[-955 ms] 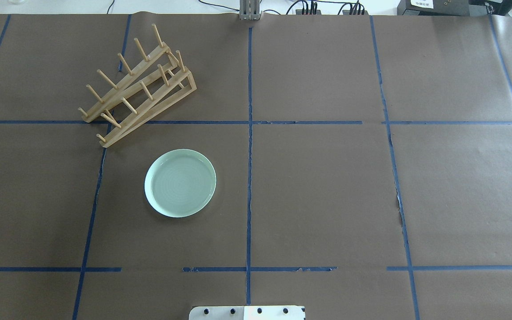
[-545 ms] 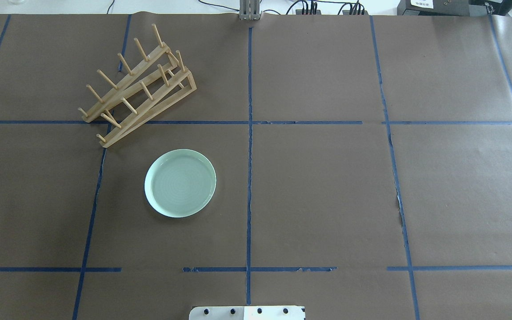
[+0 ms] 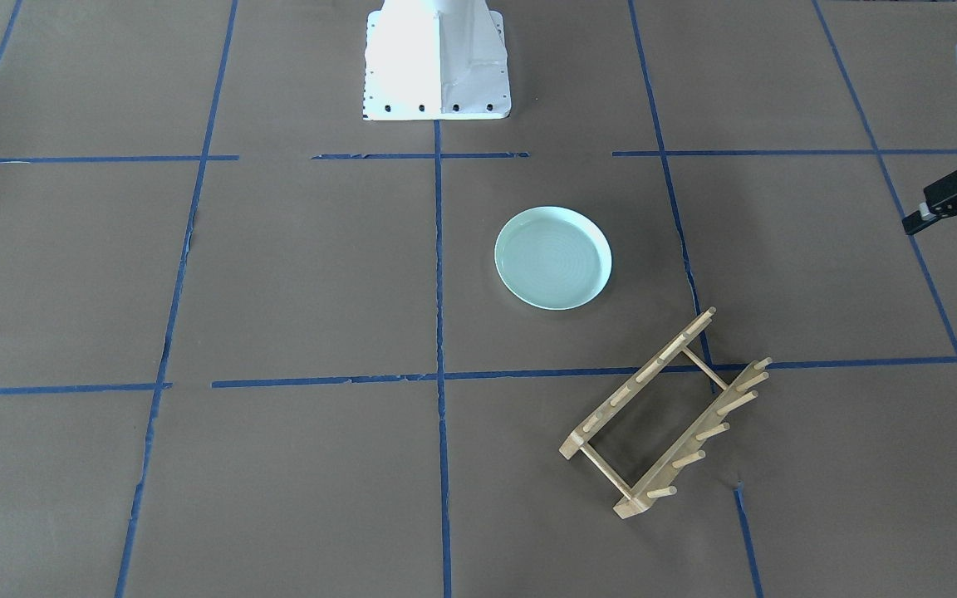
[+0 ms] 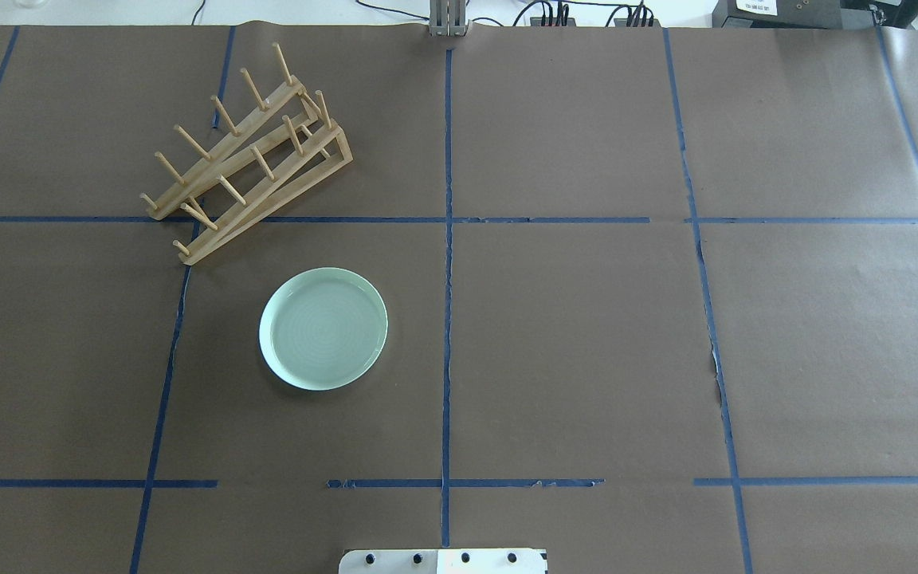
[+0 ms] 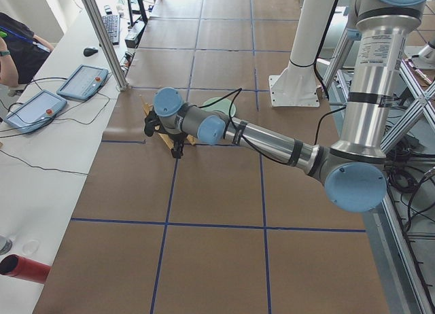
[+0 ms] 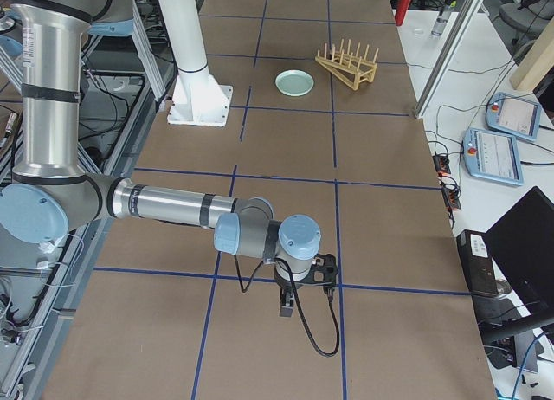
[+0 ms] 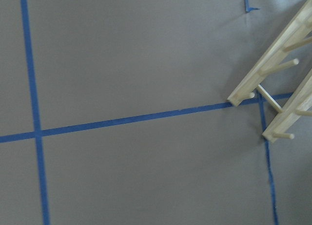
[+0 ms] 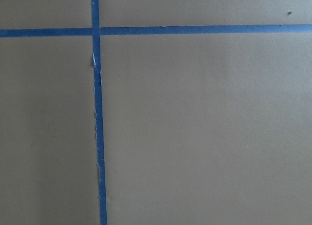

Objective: Place plate on rack

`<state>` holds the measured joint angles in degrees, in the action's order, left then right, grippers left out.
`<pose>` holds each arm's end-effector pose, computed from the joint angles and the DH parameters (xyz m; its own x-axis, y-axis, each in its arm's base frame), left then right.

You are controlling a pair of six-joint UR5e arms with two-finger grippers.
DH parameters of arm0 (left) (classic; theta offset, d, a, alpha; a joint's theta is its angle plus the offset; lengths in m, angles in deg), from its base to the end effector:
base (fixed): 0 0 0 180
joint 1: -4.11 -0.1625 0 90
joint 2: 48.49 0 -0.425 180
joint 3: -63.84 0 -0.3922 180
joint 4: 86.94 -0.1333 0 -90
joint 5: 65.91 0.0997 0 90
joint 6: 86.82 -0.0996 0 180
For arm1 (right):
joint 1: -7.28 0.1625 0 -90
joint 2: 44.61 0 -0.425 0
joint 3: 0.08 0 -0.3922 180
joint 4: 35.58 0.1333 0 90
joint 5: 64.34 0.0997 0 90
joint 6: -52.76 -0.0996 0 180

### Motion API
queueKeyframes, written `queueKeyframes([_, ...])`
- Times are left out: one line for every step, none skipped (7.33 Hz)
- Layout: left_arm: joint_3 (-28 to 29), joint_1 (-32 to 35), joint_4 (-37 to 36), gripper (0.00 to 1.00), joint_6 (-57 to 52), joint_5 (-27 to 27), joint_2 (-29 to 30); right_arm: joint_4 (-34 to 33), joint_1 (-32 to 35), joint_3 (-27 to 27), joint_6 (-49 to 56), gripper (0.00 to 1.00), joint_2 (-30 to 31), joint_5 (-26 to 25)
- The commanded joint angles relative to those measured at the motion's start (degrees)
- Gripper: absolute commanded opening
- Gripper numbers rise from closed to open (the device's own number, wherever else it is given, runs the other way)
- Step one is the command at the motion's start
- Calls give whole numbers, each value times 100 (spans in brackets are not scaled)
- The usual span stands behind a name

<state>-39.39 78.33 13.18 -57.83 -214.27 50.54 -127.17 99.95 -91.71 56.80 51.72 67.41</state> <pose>0.1007 -0.5346 0.4244 0.4444 0.1147 -0.8885 -0.0163 0.9926 0.1200 0.0872 -0.4314 0.7018 0.7433 0.0374 0.6679 0.0061 0.9980 -0.0627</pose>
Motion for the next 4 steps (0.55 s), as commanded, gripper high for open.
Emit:
queueKeyframes([-92,-862,333,100,1882,278,1076,0,-3,-4,0,100,0,0])
queueKeyframes([-66,-1466,342,100,3066,1047,1588,0,-3,-4,0,100,0,0])
queueKeyframes([-74,-2012,307,100,3634,1881,1862,0,6,-4,0,100,0,0])
queueKeyframes([100,-2591,203,100,4197,2612,2265,0,6,-4,0,100,0,0])
